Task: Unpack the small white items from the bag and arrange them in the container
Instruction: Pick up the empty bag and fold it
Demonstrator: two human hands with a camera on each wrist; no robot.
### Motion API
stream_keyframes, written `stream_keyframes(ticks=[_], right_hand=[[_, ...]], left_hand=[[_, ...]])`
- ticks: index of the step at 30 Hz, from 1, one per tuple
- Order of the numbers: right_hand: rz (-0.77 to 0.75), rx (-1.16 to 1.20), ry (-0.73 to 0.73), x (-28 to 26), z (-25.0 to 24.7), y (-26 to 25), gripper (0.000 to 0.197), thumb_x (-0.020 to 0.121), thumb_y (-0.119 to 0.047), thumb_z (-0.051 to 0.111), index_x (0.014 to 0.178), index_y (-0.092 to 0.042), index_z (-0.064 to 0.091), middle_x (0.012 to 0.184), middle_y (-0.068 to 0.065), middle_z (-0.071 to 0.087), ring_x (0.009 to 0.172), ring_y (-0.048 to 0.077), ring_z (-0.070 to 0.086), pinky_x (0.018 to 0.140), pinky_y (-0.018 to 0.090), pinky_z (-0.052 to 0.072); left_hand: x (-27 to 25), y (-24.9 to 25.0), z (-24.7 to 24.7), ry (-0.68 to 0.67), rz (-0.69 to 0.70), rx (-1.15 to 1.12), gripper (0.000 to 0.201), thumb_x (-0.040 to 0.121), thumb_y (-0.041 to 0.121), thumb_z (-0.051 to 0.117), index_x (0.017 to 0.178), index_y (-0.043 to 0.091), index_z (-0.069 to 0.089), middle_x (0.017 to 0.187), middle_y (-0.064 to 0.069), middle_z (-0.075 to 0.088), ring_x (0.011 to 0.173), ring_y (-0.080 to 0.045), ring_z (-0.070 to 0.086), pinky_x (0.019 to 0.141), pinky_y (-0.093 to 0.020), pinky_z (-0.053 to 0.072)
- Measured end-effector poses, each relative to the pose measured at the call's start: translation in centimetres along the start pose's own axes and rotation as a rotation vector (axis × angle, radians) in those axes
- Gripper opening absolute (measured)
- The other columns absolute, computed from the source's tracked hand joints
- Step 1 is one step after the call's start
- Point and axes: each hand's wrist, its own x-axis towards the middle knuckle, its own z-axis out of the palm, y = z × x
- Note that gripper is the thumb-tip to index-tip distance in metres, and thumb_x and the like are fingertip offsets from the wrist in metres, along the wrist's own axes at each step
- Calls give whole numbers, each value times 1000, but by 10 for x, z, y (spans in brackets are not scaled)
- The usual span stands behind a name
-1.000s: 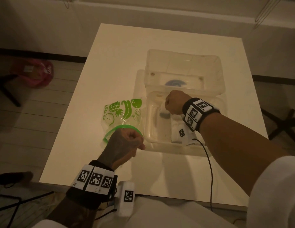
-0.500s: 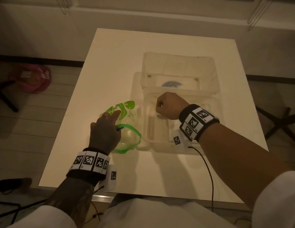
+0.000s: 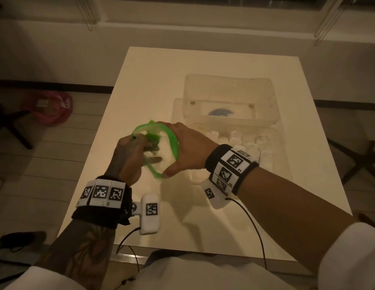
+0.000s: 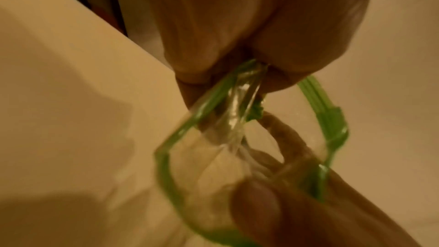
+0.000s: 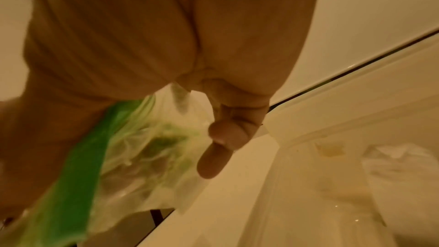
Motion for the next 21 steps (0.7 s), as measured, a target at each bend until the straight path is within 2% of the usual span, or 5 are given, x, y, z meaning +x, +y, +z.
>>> stream_keyframes(ticks=[7,10,13,17,21], right_hand=[[58,116,197,-13,-14,1,27,69,-12,80,81,-21,57,76,-8,61,68,8,58,64,27,48],[91,180,276,-20,-22,2,15,75,0,68,77,-13,61,71,-3,60,67,16,60,63,31,51],[108,247,287,-27,-19,-1,20,78,3,63,81,-16,57,72,-8,55,66,7,56,60,22,47],[29,271,249,-32,-12,-1,25,73,-11,72,91,-18,56,87,-5,56,78,10,55,66,25,46],[-44,188,260,-48,-17,2,109,62,-31,85,148,-29,18,146,3,30,133,22,29,108,41,34]], left_hand=[[-23,-4,45,-91,-128,-201,48,99,53,30,115,21,63,114,-8,68,107,-25,62,94,-46,47],[-25,-12,52,-125,-190,-62,52,92,63,41,129,27,51,125,-2,60,110,-27,60,85,-50,52],[-26,-10,57,-284,-271,-150,51,91,52,48,130,21,55,127,-10,61,109,-33,62,75,-45,57],[-23,-2,67,-143,-200,-262,32,98,21,46,124,5,57,117,-16,65,103,-27,64,65,-34,56],[-10,-4,54,-27,-156,-219,27,88,-8,50,112,-1,61,106,-22,69,94,-32,70,69,-36,60]])
